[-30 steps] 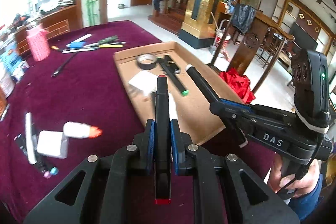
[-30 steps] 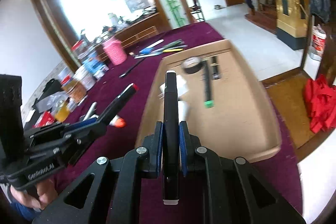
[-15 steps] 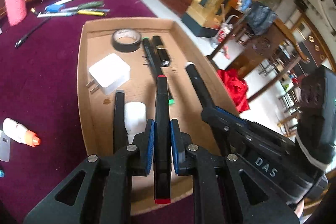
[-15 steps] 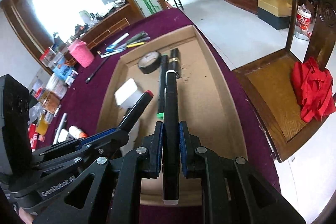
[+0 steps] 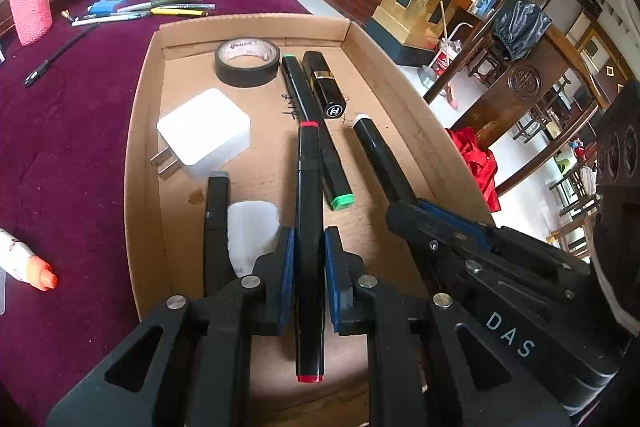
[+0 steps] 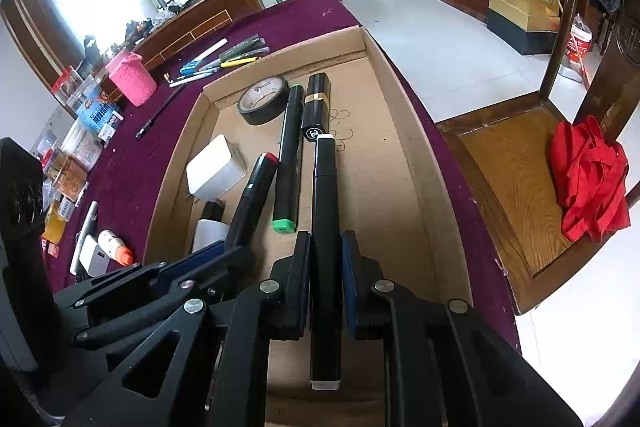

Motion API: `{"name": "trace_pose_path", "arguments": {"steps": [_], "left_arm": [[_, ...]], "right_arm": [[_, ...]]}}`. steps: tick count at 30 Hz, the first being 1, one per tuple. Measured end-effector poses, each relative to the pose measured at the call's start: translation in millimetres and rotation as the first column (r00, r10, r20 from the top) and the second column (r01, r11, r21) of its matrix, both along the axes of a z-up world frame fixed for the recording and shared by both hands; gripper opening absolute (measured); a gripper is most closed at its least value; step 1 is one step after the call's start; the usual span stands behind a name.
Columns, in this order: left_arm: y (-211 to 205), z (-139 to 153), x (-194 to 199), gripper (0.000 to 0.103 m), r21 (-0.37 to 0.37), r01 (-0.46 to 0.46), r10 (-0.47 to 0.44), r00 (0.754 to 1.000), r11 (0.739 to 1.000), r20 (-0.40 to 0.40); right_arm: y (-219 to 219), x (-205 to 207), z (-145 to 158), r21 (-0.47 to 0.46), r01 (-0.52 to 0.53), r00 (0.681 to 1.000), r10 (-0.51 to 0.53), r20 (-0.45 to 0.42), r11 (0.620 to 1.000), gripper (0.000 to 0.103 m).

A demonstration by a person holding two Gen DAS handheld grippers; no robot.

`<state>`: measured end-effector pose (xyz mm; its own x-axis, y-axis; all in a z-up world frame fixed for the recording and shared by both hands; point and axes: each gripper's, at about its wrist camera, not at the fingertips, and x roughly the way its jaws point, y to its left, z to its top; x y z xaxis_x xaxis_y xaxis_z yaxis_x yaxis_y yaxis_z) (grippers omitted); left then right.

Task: Organize rigid objects
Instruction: 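Carry both black markers into the cardboard box and open both tools, then return the left tool to the pile and grasp two pink- and teal-capped markers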

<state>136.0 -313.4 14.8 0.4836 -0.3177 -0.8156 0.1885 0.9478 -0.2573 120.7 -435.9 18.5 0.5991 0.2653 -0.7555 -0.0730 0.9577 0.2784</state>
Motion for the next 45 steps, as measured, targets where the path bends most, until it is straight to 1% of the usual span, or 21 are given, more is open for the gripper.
{"name": "trace_pose_path", "arguments": {"steps": [7, 17, 27, 31, 35, 38, 39, 40, 41, 42, 45], "left_arm": [[-2, -2, -2, 0.012, 0.026, 0.002, -0.002, 1.0, 1.0, 0.015], [-2, -2, -6, 0.012, 0.036, 0.012, -0.013, 1.0, 0.999, 0.024], [-3, -4, -7, 0.012, 0.02, 0.031, -0.031, 1.0, 0.999, -0.007], [-1, -5, -8, 0.012, 0.007, 0.032, -0.032, 0.999, 0.999, -0.022], [0, -3, -10, 0.014, -0.002, 0.034, -0.034, 0.999, 0.999, -0.031], [1, 0, -14, 0.015, -0.012, 0.039, -0.039, 0.999, 0.999, -0.027], [1, 2, -15, 0.018, -0.014, 0.04, -0.04, 0.999, 0.999, -0.025], [2, 3, -16, 0.025, -0.019, 0.044, -0.045, 0.999, 0.999, -0.021], [2, 5, -17, 0.029, -0.021, 0.045, -0.045, 0.999, 0.999, -0.019], [3, 6, -19, 0.037, -0.026, 0.044, -0.044, 0.999, 0.999, -0.014], [7, 12, -23, 0.038, -0.036, 0.044, -0.044, 0.999, 0.998, 0.001]], "right_arm": [[1, 8, -6, -0.015, -0.004, 1.0, 0.003, -0.023, 1.0, 0.013], [4, 9, -5, -0.039, -0.013, 1.0, 0.012, -0.025, 0.999, 0.013], [8, 7, -5, -0.054, -0.016, 0.999, 0.014, -0.037, 0.998, 0.013], [7, 4, -4, -0.051, -0.015, 0.999, 0.013, -0.038, 0.999, 0.018], [6, -2, -2, -0.045, -0.013, 0.999, 0.012, -0.032, 0.999, 0.018], [5, -8, 3, -0.036, -0.009, 1.0, 0.009, -0.015, 0.999, 0.019], [4, -11, 5, -0.027, -0.006, 1.0, 0.005, -0.008, 1.0, 0.019], [4, -14, 7, -0.018, -0.002, 1.0, 0.002, 0.0, 1.0, 0.019], [3, -16, 9, -0.013, 0.0, 1.0, 0.0, 0.006, 1.0, 0.019], [3, -18, 11, -0.009, 0.002, 1.0, -0.002, 0.011, 1.0, 0.019], [3, -26, 18, 0.004, 0.012, 0.999, -0.012, 0.035, 1.0, 0.019]]}}
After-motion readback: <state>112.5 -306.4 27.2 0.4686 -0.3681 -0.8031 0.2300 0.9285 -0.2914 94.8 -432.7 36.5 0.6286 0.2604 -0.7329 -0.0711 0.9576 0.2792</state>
